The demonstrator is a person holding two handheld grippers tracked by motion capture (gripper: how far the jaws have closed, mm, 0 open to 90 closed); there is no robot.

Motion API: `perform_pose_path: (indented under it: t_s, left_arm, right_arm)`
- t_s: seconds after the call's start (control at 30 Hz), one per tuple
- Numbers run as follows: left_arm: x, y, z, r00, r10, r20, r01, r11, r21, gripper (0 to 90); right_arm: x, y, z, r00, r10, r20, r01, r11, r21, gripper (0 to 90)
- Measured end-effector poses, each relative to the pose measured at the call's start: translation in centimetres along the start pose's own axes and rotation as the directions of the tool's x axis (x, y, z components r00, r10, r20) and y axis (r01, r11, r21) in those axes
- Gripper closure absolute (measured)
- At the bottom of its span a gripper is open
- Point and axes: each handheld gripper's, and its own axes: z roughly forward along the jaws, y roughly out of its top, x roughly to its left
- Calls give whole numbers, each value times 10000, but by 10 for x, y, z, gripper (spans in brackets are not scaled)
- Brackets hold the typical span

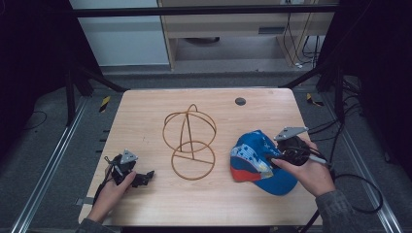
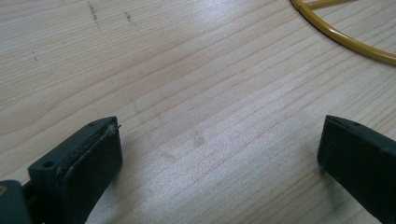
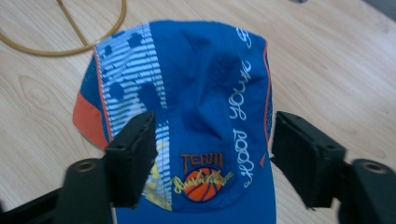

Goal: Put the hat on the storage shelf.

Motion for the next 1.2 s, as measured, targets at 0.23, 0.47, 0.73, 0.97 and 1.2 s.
perform_pose_path:
  t_s: [0.23,0.47,0.73,0.97,1.2]
  left_arm:
    - [0,0,0,10000,-3,8,3,10000,-24,0]
    - [0,0,0,10000,-7,6,7,10000,-23,0]
    - [0,0,0,10000,-10,7,10,10000,-23,0]
    - [0,0,0,10000,-6,7,6,10000,-23,0]
    - [0,0,0,10000,-2,6,2,10000,-22,0]
  right_arm:
    - [-7,1,18,9994,-76,-333,101,9970,761,422]
    - [-6,4,34,9983,-18,-579,80,9943,1063,433]
    - [-4,5,44,9973,-159,-721,243,9929,1168,536]
    - [-3,6,47,9968,-301,-736,398,9901,1344,648]
    - [-4,7,53,9951,-482,-862,606,9872,1478,875]
